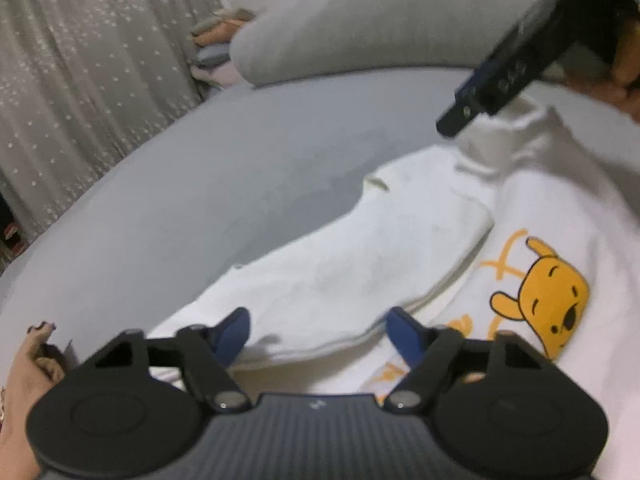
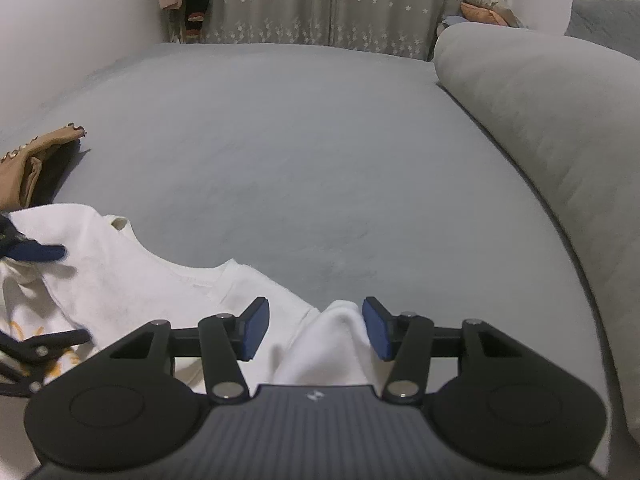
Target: Fold clothes
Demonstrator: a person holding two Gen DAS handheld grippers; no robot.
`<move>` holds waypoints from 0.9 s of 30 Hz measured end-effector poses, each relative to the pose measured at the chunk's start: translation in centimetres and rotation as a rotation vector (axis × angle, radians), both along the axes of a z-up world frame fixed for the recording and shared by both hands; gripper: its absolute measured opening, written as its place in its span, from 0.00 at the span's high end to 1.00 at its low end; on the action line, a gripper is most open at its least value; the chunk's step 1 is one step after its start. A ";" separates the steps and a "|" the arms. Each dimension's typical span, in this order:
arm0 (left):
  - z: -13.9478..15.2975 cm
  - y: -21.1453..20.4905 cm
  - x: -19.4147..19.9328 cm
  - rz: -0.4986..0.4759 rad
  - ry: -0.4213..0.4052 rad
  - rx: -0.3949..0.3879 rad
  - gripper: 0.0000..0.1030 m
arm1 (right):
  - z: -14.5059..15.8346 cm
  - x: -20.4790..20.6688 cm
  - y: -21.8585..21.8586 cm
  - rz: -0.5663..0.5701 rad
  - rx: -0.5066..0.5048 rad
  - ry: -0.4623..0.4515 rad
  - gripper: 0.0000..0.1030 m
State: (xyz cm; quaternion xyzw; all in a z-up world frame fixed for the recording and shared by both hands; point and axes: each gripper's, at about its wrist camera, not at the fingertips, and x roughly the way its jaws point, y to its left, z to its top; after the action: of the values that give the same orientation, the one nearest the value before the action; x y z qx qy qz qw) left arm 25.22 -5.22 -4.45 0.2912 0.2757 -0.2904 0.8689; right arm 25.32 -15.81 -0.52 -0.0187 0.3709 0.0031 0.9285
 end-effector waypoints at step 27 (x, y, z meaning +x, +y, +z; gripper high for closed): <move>11.5 18.9 0.1 1.036 -0.301 -0.301 0.70 | 0.2 0.2 0.4 0.020 -0.031 -0.012 0.46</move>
State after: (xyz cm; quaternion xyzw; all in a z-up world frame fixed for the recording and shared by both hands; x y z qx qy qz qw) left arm 25.28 13.72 7.02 0.0286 0.2113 0.1832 0.9597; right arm 25.50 -15.41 -0.31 -0.0367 0.3651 0.0067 0.9302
